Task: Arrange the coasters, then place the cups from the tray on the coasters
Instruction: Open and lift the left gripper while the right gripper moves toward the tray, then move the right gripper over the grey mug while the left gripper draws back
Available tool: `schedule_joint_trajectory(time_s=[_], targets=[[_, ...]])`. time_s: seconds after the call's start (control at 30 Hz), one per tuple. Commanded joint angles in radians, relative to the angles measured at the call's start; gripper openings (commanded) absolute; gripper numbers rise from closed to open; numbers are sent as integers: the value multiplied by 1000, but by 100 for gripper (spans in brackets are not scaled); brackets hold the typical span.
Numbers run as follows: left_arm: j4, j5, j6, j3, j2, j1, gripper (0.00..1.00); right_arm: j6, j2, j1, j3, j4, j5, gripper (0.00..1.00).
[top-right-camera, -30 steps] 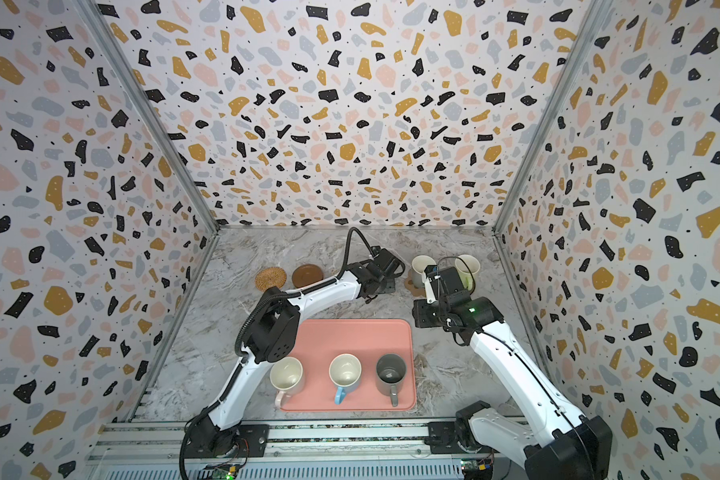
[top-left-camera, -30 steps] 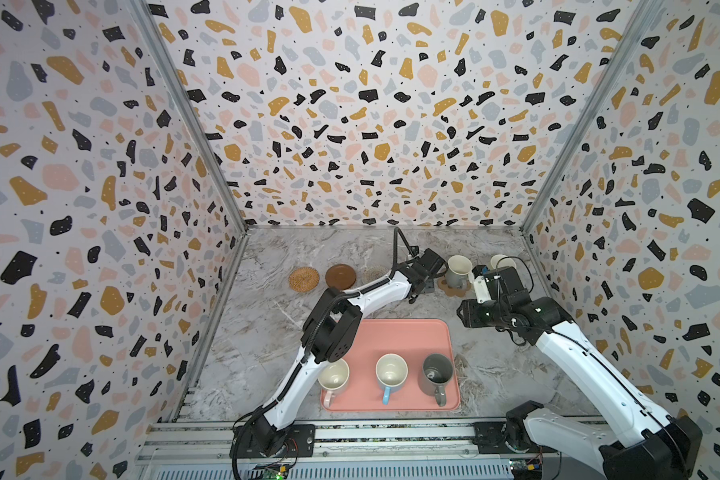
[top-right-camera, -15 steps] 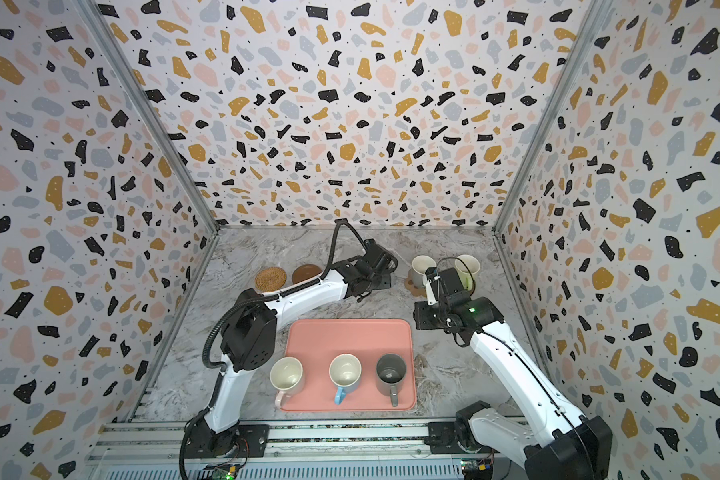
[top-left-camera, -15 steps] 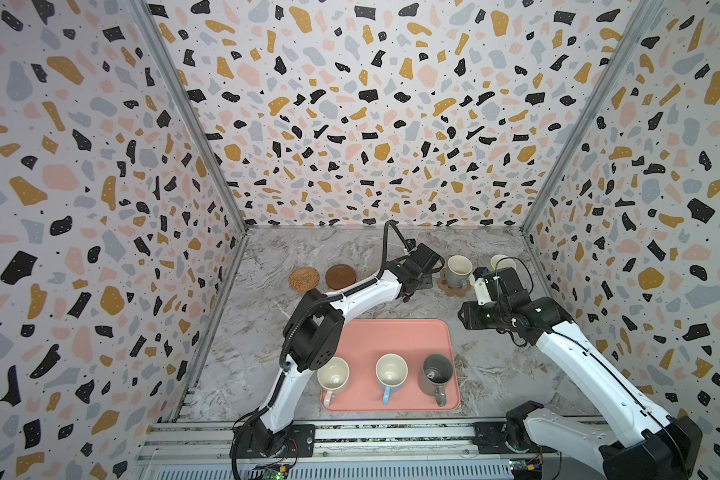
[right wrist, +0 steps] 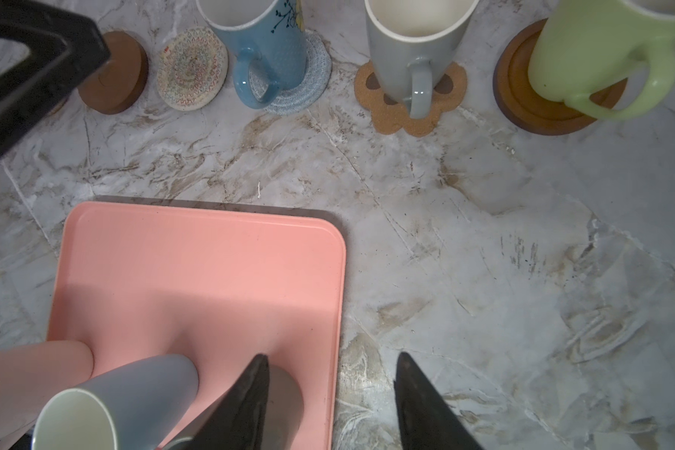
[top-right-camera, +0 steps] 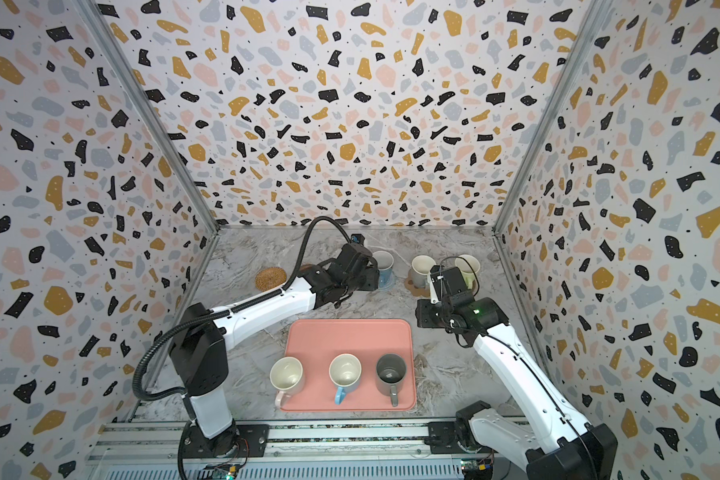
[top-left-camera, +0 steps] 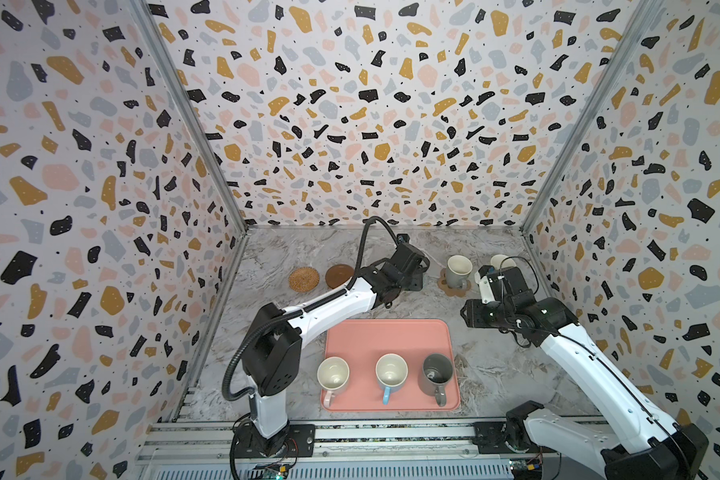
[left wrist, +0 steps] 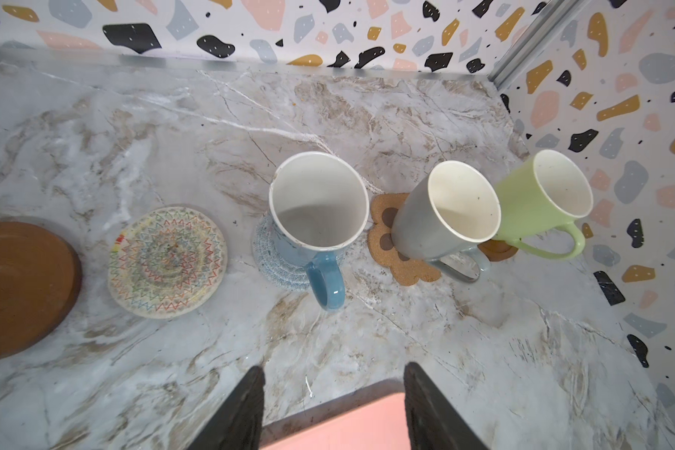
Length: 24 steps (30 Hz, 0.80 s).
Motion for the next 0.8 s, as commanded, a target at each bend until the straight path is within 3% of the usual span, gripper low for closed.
schedule_joint_trajectory(time_s=[0.0,0.3,0.77], targets=[[70,-12,69,-72,-94,12,61,46,-26,-2,18,-34,-4,54],[160,-34,80,-320,-344,87,65,141,-65,61,21,-28,34,54],[187,-90,40,-533,-580,141,69,213,-80,132,-5,-3,35,54]])
